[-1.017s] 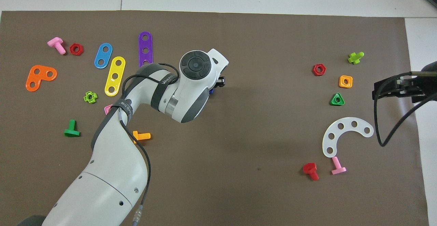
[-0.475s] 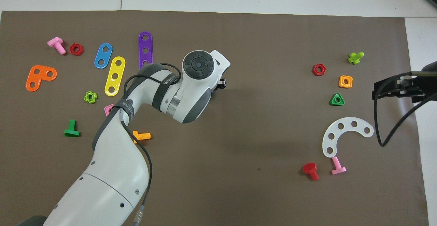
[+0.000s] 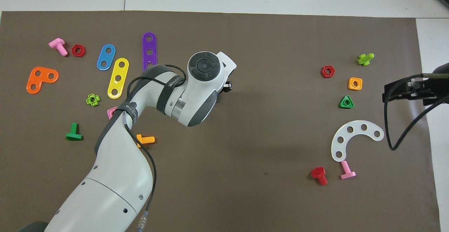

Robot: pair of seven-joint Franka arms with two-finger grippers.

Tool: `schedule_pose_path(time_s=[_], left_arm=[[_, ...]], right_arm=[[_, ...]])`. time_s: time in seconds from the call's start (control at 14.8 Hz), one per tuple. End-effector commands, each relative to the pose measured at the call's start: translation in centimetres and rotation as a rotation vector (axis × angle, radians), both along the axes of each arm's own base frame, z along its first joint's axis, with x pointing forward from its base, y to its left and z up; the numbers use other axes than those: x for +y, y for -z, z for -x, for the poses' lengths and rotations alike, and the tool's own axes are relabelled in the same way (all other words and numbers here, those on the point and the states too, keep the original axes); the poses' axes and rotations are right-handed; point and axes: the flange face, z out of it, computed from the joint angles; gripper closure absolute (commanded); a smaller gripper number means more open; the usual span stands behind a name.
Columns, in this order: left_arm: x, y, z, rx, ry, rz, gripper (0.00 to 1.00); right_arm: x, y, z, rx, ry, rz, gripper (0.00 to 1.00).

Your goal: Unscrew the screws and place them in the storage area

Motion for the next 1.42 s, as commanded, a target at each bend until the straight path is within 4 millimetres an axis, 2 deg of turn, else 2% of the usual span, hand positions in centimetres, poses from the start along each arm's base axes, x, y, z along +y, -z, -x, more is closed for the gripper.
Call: schedule_pose_path(time_s=[0.0,0.41,0.61,0.81,1.15,1.36], left_arm=[[-0.1,-0.7,0.1,-0.003,-0.009,-0.019,0.42],[-0.2,-1.0,0.0,-0.004,-0.01,-0.018,0.46],[-0.1,-1.2,-0.1,0.0,-0.01,-0.022,0.51],[-0.1,-1.2,-0.1,0.007,-0.011,-0.027,0.61],[0.1,-1.3,-0.3,0.006,-0.014,-0.025,0.63],[0.1,-2.1,-0.7,0.021,-0.023,-0.03,0.63]], right_arm=[[0.0,-0.1,0.6,-0.02,-0.001,-0.016,0.0],[0.0,-0.1,0.6,-0.02,-0.001,-0.016,0.0],[0.0,-0.1,0.6,-0.019,-0.001,-0.018,0.0],[0.0,-0.1,0.6,-0.02,-0.001,-0.016,0.0],[-0.2,-0.1,0.6,-0.019,0.001,-0.016,0.0],[-0.3,-0.2,0.6,-0.02,0.004,-0.016,0.0]])
